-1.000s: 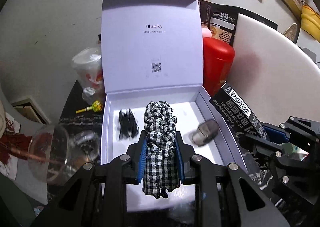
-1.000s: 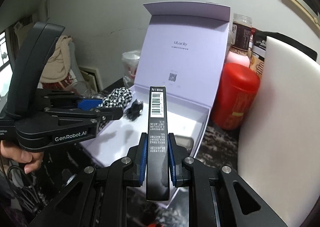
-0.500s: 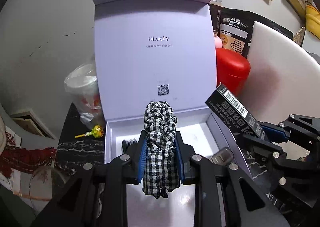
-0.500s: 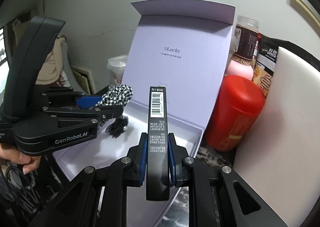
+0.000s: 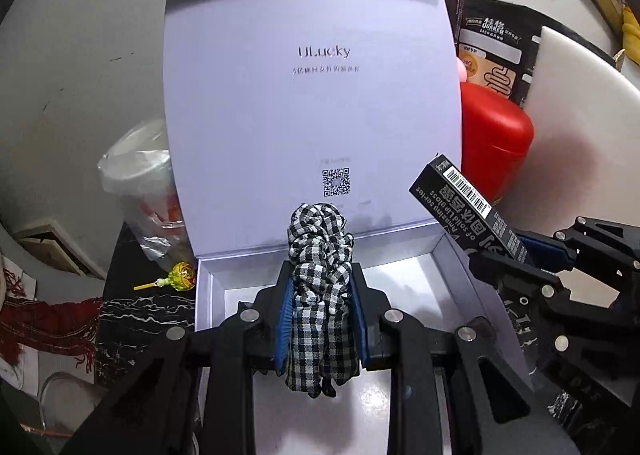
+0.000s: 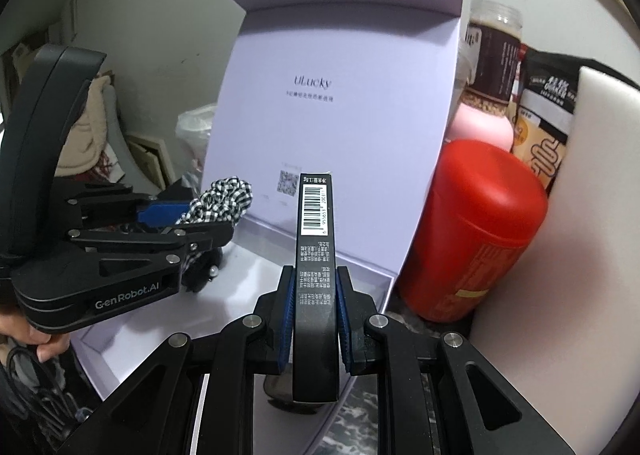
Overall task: Organize rigid objects
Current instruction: 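Lower and release the scrunchie and barcode box into the white box with both tools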
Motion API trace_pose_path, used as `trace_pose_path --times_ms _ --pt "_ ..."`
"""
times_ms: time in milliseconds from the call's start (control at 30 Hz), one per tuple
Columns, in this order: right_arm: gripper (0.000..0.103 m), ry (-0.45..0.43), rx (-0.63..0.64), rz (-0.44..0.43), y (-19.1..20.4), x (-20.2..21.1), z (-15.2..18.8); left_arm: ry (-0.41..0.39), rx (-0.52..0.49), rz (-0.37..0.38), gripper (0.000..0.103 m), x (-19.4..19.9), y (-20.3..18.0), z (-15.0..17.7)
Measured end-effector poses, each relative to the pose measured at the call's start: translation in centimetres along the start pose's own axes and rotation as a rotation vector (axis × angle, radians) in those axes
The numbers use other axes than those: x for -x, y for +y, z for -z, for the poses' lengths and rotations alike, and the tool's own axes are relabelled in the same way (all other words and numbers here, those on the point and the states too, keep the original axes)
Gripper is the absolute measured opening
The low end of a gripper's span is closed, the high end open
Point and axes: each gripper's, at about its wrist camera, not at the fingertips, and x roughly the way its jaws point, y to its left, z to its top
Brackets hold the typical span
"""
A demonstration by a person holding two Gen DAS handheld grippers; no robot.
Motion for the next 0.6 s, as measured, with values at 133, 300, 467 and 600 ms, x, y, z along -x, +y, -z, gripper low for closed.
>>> trace_pose_path --times_ms 133,300,467,600 --pt "0.023 0.007 0.002 -0.007 0.1 -0.6 0.0 -0.005 0.004 -0.022 0.029 -0.1 -0.1 -0.2" --pt "0.048 0.022 0.01 0.023 0.3 -0.5 0.2 -0.008 0.011 -0.12 0.08 -0.1 0.0 -0.4" --pt "0.051 0.01 0.014 0.044 0.1 -0.1 0.4 -0.065 0.047 -0.147 0.1 1.1 0.4 -0.4" --pt "0.051 0.007 0.0 0.055 -0.2 0.7 0.7 -0.042 0.048 -0.136 0.1 1.3 0.1 -0.4"
